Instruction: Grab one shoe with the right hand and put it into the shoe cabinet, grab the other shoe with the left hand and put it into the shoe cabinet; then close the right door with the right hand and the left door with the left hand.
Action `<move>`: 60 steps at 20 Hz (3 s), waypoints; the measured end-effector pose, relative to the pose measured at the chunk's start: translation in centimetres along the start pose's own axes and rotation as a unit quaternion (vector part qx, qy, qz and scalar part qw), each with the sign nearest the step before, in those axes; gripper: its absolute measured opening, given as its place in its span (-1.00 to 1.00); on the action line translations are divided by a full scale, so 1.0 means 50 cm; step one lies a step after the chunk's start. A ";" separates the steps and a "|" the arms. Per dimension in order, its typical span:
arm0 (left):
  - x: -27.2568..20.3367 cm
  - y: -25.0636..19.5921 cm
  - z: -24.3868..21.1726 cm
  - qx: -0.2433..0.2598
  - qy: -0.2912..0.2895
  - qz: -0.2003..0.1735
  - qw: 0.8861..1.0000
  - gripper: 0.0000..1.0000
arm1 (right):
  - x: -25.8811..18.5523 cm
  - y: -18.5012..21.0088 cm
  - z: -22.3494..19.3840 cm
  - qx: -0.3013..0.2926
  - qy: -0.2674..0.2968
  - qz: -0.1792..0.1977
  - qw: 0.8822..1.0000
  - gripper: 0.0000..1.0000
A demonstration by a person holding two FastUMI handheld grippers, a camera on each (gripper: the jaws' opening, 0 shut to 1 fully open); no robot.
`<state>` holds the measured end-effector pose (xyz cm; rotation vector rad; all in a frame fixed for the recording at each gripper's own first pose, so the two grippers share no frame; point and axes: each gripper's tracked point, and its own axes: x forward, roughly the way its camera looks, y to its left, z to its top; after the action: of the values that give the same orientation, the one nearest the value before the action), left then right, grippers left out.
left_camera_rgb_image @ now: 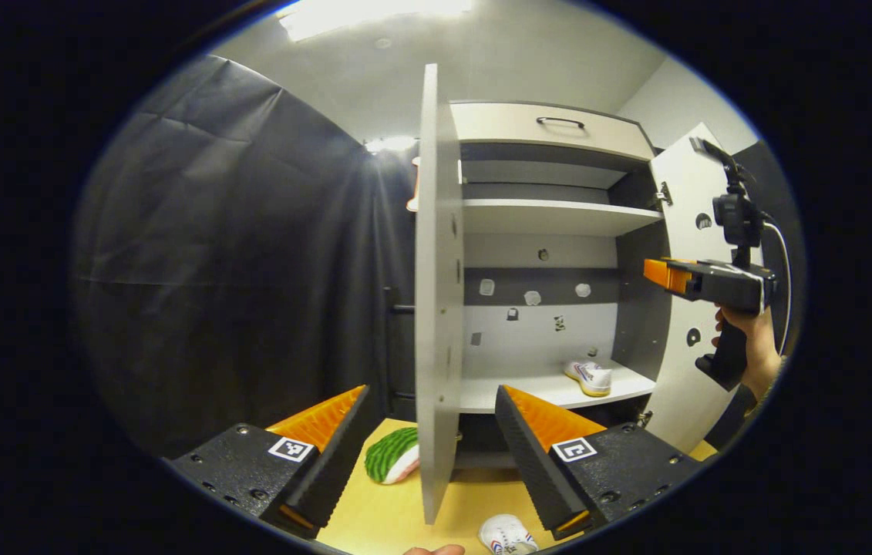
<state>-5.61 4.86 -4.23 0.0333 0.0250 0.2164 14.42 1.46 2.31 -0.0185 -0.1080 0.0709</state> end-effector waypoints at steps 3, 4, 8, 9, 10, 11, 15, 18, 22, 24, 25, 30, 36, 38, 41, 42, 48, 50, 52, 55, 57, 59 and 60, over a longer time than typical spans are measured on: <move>0.012 -0.049 -0.023 -0.001 0.006 -0.026 1.000 0.94 | -0.047 -0.009 0.037 -0.021 -0.008 0.001 1.000 -0.33; 0.017 -0.065 -0.039 0.000 0.012 -0.034 0.999 0.93 | -0.062 -0.013 0.044 -0.026 -0.008 0.000 1.000 -0.32; 0.032 -0.129 -0.128 0.000 0.051 -0.066 0.997 0.87 | -0.112 -0.037 0.066 -0.023 -0.006 -0.006 1.000 -0.33; 0.037 -0.142 -0.158 0.000 0.068 -0.073 0.995 0.94 | -0.123 -0.046 0.074 -0.026 -0.006 -0.009 1.000 -0.25; 0.038 -0.155 -0.196 0.001 0.086 -0.079 0.993 0.94 | -0.132 -0.057 0.081 -0.030 -0.007 -0.014 0.999 -0.19; 0.039 -0.166 -0.233 0.001 0.106 -0.084 0.991 0.93 | -0.141 -0.066 0.089 -0.034 -0.008 -0.018 0.999 -0.25; 0.032 -0.198 -0.412 -0.016 0.210 -0.097 0.973 0.94 | -0.171 -0.100 0.116 -0.026 -0.008 -0.029 0.999 -0.18; 0.021 -0.211 -0.547 -0.029 0.277 -0.105 0.955 0.95 | -0.190 -0.127 0.144 -0.016 -0.016 -0.040 0.999 -0.23; 0.011 -0.188 -0.706 -0.011 0.342 -0.089 0.935 0.94 | -0.202 -0.155 0.164 -0.011 -0.018 -0.050 0.999 -0.23; -0.016 -0.184 -0.775 -0.029 0.387 -0.084 0.918 0.93 | -0.207 -0.162 0.168 -0.010 -0.019 -0.051 0.998 -0.20; -0.027 -0.179 -0.802 -0.038 0.404 -0.079 0.911 0.86 | -0.209 -0.165 0.168 -0.010 -0.018 -0.052 0.998 -0.17; -0.061 -0.186 -0.906 -0.080 0.464 -0.084 0.878 0.76 | -0.217 -0.175 0.162 -0.013 -0.011 -0.054 0.998 -0.15; -0.075 -0.190 -0.961 -0.123 0.489 -0.075 0.860 0.57 | -0.217 -0.184 0.150 -0.014 -0.002 -0.061 0.998 -0.15; -0.075 -0.197 -0.979 -0.134 0.496 -0.077 0.854 0.39 | -0.218 -0.186 0.148 -0.014 -0.001 -0.063 0.998 -0.15; -0.081 -0.197 -0.979 -0.130 0.501 -0.082 0.852 0.28 | -0.218 -0.191 0.148 -0.017 -0.003 -0.069 0.997 -0.15; -0.073 -0.198 -0.979 -0.136 0.493 -0.079 0.856 0.23 | -0.217 -0.191 0.147 -0.015 -0.004 -0.070 0.997 -0.15; -0.076 -0.192 -0.980 -0.185 0.514 -0.054 0.836 -0.23 | -0.215 -0.193 0.134 -0.009 0.001 -0.071 0.997 -0.15; -0.075 -0.190 -0.975 -0.184 0.515 -0.052 0.836 -0.34 | -0.216 -0.194 0.130 -0.010 0.003 -0.071 0.997 -0.15; -0.072 -0.187 -0.972 -0.180 0.513 -0.048 0.838 -0.48 | -0.215 -0.195 0.130 -0.012 0.004 -0.071 0.997 -0.15; -0.067 -0.184 -0.964 -0.175 0.511 -0.048 0.840 -0.51 | -0.216 -0.195 0.129 -0.016 0.005 -0.072 0.997 -0.15; -0.065 -0.180 -0.959 -0.167 0.513 -0.047 0.841 -0.58 | -0.218 -0.198 0.127 -0.018 0.007 -0.075 0.997 -0.15; -0.052 -0.177 -0.945 -0.150 0.506 -0.047 0.848 -0.64 | -0.219 -0.203 0.127 -0.019 0.008 -0.079 0.997 -0.15; -0.044 -0.174 -0.935 -0.139 0.502 -0.052 0.852 -0.63 | -0.221 -0.206 0.126 -0.020 0.008 -0.081 0.996 -0.15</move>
<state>-7.24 -2.72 -51.20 -0.3770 1.0432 0.1059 3.50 -9.51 7.64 -0.0510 -0.0952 -0.0941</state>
